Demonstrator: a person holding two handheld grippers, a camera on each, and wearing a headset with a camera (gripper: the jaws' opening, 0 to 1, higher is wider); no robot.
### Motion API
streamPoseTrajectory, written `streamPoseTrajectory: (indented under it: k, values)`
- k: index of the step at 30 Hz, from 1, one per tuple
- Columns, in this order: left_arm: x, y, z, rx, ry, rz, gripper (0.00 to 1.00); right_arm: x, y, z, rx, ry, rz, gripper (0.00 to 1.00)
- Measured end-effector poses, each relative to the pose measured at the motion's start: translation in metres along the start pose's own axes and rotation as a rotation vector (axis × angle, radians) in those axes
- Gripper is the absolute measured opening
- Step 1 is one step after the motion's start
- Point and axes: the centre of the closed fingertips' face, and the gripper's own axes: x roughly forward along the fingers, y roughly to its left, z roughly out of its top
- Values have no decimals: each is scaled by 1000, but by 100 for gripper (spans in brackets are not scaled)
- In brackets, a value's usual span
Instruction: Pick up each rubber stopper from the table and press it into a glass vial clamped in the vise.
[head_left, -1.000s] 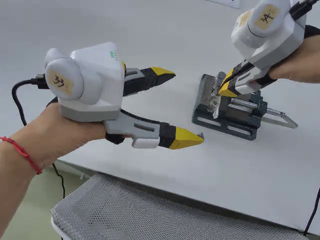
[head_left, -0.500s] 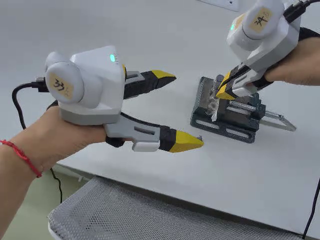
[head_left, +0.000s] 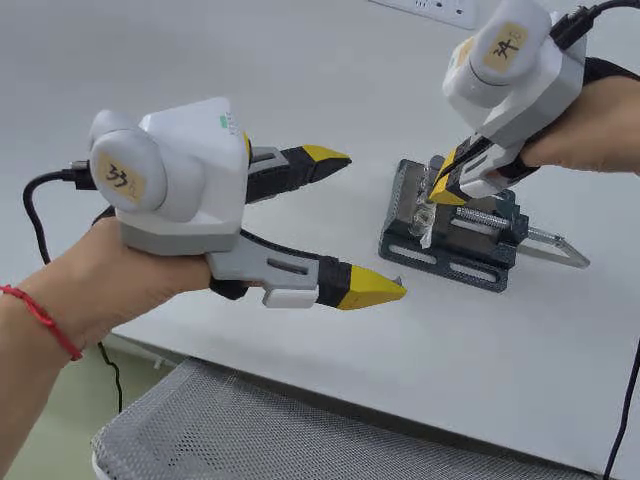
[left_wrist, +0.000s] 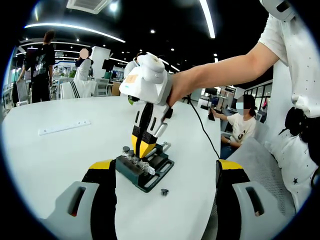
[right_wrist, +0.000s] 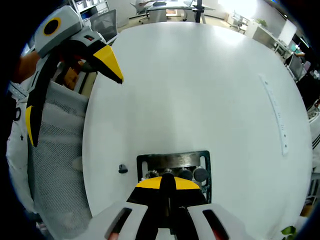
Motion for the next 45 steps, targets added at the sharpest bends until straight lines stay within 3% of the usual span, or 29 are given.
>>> streamPoseTrajectory:
  k: [15, 22, 45]
  values:
    - [3, -1, 3, -3, -6, 1, 81, 0, 1, -2, 27, 26, 27, 2]
    - [2, 2, 3, -4, -10, 0, 81, 0, 4, -1, -8, 39, 10, 1]
    - [1, 4, 4, -15, -17, 6, 80, 2, 3, 0, -4, 55, 13, 0]
